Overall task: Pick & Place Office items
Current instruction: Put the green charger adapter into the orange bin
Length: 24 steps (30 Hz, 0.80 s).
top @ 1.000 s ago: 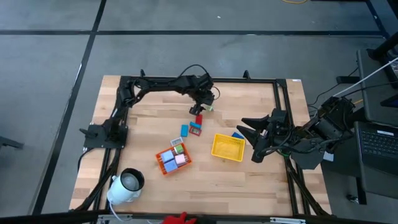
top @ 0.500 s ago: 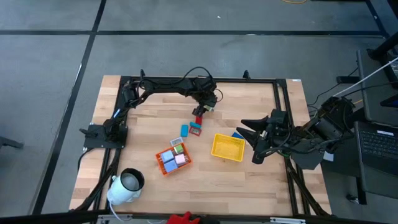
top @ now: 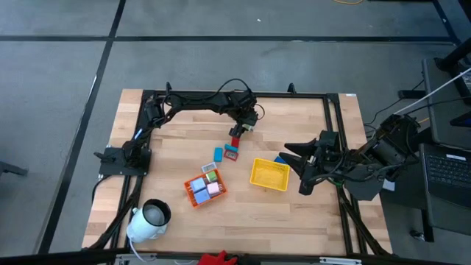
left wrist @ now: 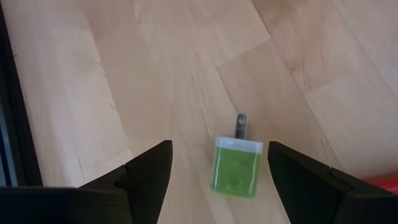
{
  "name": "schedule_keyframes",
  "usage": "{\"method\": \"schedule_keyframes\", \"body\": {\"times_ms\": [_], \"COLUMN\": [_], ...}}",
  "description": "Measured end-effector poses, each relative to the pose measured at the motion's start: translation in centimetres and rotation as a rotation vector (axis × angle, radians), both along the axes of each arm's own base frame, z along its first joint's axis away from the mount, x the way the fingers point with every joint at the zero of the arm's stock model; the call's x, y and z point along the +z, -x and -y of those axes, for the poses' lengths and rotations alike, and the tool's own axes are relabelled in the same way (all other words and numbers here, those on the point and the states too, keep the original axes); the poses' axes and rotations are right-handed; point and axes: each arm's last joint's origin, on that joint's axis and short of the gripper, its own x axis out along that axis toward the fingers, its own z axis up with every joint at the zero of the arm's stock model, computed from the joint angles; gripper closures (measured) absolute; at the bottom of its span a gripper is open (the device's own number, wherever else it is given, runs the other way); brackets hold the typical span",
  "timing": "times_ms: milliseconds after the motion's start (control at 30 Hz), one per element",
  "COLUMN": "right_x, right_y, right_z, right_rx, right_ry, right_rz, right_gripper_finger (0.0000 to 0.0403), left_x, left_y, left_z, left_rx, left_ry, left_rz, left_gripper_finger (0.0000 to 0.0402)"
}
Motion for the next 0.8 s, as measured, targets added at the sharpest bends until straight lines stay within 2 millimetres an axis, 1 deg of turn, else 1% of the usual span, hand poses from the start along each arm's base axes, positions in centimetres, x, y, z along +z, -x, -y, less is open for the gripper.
{"method": "schedule_keyframes", "body": {"times_ms": [167, 300, 433, 567, 800], "right_x": [0.01, 0.05, 0.03, 0.03, 0.04], "right_y": [0.00, -0.03, -0.04, -0.04, 0.10], "right_z": [0.00, -0.04, -0.08, -0.08, -0.27], "right_rx": [0.000, 0.006, 0.020, 0.022, 0.032], "right_ry": [-0.001, -0.008, -0.013, -0.007, -0.014], "right_rz": [0.001, 0.004, -0.002, -0.004, -0.003], "right_gripper_finger": [0.0216, 0.0216, 0.0216, 0.0216, 0.0216], "left_x": [-0.04, -0.29, -0.20, -0.23, -0.55], "left_y": [0.06, 0.28, 0.01, -0.68, -0.43], "left_z": [0.06, 0.51, 0.86, 0.49, 0.29], "left_rx": [0.018, 0.007, -0.010, 0.001, 0.018], "left_ry": [0.022, 0.019, 0.025, -0.031, -0.033], "left_rz": [-0.005, -0.052, -0.034, 0.021, -0.005], "left_gripper_finger": [0.0141, 0.0141, 0.0142, 0.0141, 0.0142]}}
